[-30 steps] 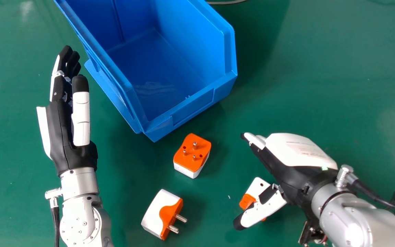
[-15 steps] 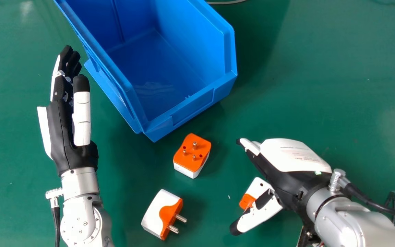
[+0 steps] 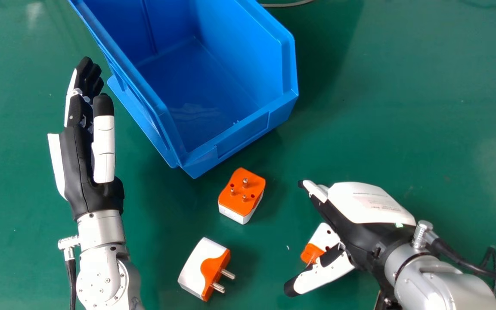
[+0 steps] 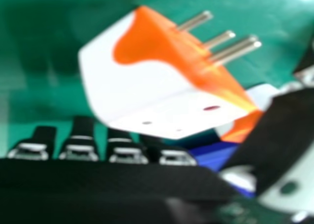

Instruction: Pick all objects and put in blue box

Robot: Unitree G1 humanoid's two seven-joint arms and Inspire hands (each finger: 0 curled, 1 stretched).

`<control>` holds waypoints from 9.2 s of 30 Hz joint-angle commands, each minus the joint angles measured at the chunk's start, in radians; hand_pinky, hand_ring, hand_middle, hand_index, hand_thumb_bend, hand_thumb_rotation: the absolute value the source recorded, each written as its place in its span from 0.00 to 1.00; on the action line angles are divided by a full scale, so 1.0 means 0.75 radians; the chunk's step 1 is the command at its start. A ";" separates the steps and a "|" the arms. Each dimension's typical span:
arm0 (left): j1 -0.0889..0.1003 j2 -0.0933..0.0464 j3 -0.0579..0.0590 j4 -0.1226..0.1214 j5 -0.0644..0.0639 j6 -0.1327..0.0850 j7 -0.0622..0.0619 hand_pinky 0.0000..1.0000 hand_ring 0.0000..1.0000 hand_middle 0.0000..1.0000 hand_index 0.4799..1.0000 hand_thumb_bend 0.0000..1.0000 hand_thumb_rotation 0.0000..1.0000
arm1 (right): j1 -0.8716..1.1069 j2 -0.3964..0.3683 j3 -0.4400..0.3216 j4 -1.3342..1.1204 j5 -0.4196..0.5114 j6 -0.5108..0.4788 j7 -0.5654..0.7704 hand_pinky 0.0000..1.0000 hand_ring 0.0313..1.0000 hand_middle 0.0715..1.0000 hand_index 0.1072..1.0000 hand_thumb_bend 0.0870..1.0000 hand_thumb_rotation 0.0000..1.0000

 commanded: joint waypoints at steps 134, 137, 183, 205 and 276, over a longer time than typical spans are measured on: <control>0.021 0.008 -0.005 -0.029 0.001 -0.018 -0.002 0.94 0.94 0.92 0.79 0.82 0.83 | 0.100 0.239 -0.044 0.311 0.225 -0.136 -0.851 0.33 0.39 0.43 0.47 0.47 0.00; 0.019 0.009 -0.005 -0.028 0.003 -0.018 0.002 0.94 0.94 0.92 0.79 0.82 0.83 | 0.100 0.247 -0.048 0.309 0.235 -0.133 -0.864 0.33 0.38 0.43 0.47 0.47 0.00; 0.031 0.005 -0.001 -0.030 -0.002 -0.025 -0.005 0.93 0.93 0.91 0.77 0.82 0.83 | 0.262 0.174 0.006 -0.088 -0.357 0.028 -0.323 1.00 1.00 1.00 1.00 1.00 0.26; 0.021 0.004 -0.006 -0.046 0.002 -0.013 -0.004 0.93 0.93 0.92 0.79 0.84 0.83 | 0.476 0.239 -0.064 -0.248 -0.544 -0.073 -0.266 1.00 1.00 1.00 1.00 1.00 0.29; 0.029 0.010 -0.004 -0.051 0.000 -0.008 -0.006 0.93 0.93 0.91 0.77 0.81 0.81 | 0.343 0.129 -0.199 0.127 -0.071 -0.243 -0.746 0.23 0.43 0.51 0.54 0.49 0.00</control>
